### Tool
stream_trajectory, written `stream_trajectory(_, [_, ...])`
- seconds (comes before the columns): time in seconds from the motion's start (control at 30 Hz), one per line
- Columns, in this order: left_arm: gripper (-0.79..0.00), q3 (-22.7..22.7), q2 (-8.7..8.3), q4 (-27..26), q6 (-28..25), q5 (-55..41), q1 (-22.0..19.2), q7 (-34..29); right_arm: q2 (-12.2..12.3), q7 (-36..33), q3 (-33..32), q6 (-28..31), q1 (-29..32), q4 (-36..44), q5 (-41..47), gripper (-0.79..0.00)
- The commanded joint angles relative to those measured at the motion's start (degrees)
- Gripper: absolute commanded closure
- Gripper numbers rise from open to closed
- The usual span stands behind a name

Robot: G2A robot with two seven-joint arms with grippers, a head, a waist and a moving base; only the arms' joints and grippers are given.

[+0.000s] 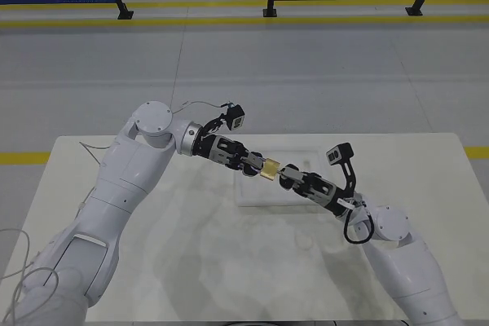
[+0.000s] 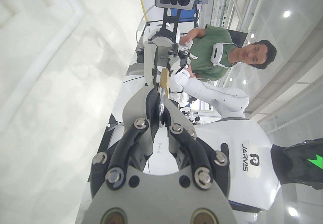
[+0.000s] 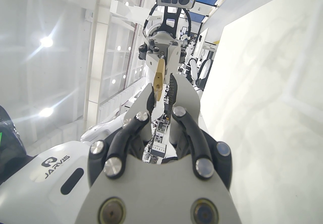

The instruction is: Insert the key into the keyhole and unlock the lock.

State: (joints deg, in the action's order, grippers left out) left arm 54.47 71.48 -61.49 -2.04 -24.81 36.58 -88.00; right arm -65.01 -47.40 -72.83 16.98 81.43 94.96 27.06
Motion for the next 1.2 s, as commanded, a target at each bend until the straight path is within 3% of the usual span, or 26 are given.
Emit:
stream_trajectory(0.0, [0.000,0.0,0.00,0.0,0.0,0.0,0.0,0.0,0.0,0.0,0.0,0.0,0.1,0.0,0.0,-0.129])
stream_trajectory(0.8, [0.000,0.0,0.00,0.0,0.0,0.0,0.0,0.0,0.5,-0.2,-2.0,0.2,2.9,1.3,0.8,-0.151])
stream_trajectory(1.03, [0.000,0.0,0.00,0.0,0.0,0.0,0.0,0.0,0.5,-0.4,-1.8,0.0,3.0,1.7,0.8,-0.126])
stream_trajectory(1.17, [0.000,0.0,0.00,0.0,0.0,0.0,0.0,0.0,0.4,-0.2,-1.2,-0.3,2.5,1.9,0.5,-0.071])
